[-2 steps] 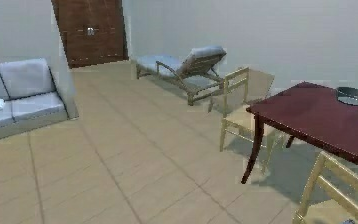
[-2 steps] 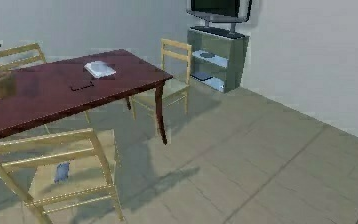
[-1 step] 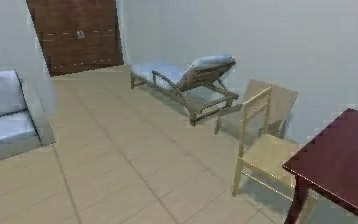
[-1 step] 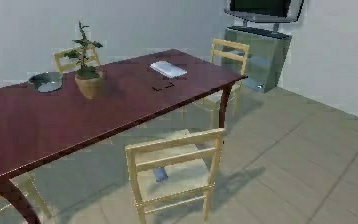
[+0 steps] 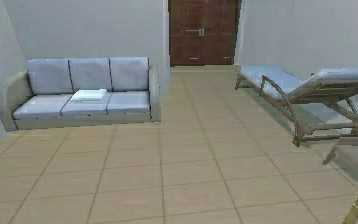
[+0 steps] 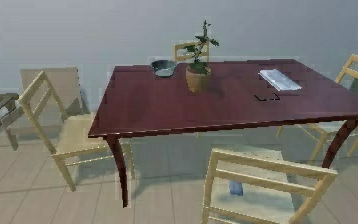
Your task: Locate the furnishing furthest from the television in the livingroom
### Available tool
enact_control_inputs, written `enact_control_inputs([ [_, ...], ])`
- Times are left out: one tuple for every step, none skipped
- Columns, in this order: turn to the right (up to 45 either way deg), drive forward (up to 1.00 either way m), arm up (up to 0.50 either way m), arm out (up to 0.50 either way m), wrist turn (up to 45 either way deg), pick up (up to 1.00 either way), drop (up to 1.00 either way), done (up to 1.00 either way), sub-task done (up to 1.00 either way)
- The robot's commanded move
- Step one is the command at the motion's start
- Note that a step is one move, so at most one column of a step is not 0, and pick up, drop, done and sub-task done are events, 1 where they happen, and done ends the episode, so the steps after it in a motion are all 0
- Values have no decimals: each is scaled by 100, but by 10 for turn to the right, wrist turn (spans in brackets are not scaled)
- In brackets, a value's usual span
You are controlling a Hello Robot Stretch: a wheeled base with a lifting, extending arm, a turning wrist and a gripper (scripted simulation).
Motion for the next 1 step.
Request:
enact_control_inputs([
  [0,5,0,0,0,0,0,0,0],
])
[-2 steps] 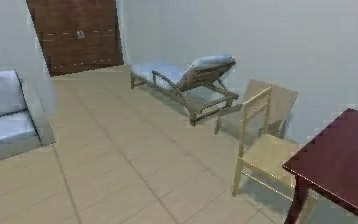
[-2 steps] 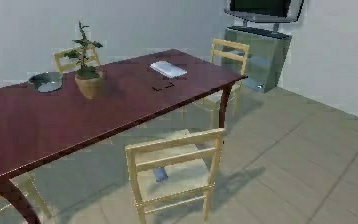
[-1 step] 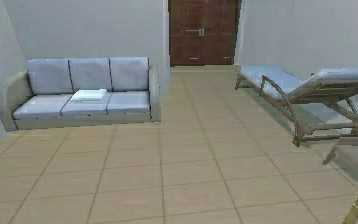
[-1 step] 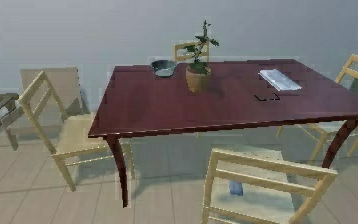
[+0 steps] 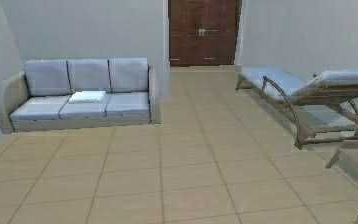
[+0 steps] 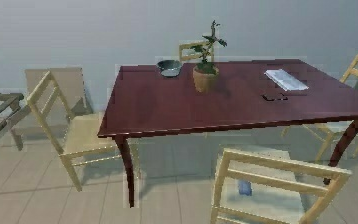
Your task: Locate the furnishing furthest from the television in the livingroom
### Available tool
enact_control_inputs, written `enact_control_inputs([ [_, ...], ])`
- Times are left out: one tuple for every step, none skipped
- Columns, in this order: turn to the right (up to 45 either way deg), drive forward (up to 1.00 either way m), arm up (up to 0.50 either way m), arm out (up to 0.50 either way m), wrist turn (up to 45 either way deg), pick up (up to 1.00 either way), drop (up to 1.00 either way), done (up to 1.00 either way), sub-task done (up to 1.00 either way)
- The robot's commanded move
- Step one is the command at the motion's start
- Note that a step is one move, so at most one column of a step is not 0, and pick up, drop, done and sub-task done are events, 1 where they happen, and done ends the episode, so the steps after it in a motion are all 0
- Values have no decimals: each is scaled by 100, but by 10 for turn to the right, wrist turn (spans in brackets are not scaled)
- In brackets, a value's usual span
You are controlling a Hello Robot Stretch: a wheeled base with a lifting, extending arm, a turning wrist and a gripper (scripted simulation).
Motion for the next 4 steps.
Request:
enact_control_inputs([
  [-450,0,0,0,0,0,0,0,0],
  [-450,0,0,0,0,0,0,0,0],
  [-450,0,0,0,0,0,0,0,0],
  [-150,0,0,0,0,0,0,0,0],
])
